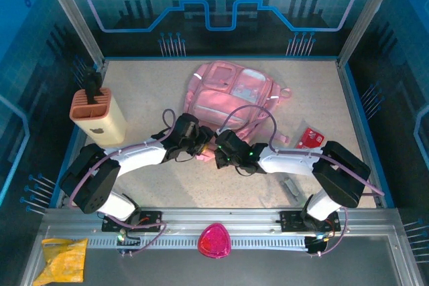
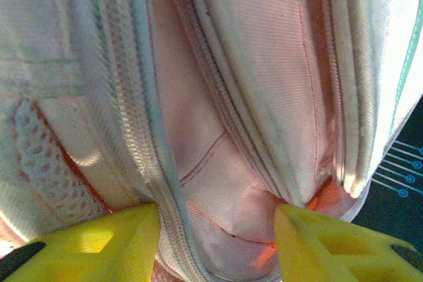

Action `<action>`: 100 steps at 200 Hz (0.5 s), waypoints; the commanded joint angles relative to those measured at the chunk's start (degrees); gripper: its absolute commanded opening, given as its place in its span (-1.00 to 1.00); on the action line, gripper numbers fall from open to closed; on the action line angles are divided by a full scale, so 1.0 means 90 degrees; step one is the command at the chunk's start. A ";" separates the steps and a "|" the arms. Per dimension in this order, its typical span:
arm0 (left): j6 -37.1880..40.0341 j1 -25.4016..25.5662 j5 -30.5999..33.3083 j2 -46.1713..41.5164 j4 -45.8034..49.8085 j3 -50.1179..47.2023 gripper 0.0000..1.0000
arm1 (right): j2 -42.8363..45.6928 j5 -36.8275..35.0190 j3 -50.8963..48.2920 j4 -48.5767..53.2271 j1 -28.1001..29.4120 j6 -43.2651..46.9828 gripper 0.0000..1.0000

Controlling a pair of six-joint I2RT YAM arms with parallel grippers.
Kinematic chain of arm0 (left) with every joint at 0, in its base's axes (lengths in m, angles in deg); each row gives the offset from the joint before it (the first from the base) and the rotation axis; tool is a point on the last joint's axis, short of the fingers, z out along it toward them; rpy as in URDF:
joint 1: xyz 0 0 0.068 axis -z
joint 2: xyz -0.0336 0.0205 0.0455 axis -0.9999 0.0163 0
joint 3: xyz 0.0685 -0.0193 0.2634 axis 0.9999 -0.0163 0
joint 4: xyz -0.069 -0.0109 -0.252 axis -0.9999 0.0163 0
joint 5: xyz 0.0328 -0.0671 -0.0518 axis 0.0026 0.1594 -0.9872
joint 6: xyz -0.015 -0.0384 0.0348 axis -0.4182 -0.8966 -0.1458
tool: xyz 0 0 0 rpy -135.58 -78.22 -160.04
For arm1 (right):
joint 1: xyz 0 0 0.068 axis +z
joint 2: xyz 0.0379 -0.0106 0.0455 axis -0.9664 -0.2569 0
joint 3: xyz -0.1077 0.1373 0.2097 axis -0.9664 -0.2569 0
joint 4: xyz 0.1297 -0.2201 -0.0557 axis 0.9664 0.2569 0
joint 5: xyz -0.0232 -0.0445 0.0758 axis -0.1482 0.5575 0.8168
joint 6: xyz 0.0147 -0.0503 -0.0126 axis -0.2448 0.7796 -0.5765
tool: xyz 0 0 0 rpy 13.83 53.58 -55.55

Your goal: Pack the student bag

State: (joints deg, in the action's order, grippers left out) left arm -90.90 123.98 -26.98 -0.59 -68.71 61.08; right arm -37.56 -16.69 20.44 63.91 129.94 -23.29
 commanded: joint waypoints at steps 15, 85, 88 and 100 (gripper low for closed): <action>-0.0096 0.0051 0.0546 -0.0032 0.1009 -0.0112 0.12 | -0.0090 0.0119 -0.0071 -0.0190 0.0128 -0.0041 -1.00; -0.0468 0.0152 0.0768 0.0471 0.1235 0.0137 0.13 | -0.0080 0.0092 -0.0045 -0.0191 0.0138 -0.0112 -1.00; -0.0487 0.0153 0.0780 0.0490 0.1247 0.0143 0.13 | -0.0072 0.0090 -0.0048 -0.0188 0.0138 -0.0112 -1.00; -0.0498 0.0147 0.0771 0.0604 0.1249 0.0219 0.12 | -0.0099 0.0089 -0.0038 -0.0203 0.0137 -0.0103 -1.00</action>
State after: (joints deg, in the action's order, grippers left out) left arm -93.66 125.03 -23.13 1.42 -64.78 63.16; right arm -37.82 -16.56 20.42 63.21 129.97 -23.53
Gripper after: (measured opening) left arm 0.562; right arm 0.060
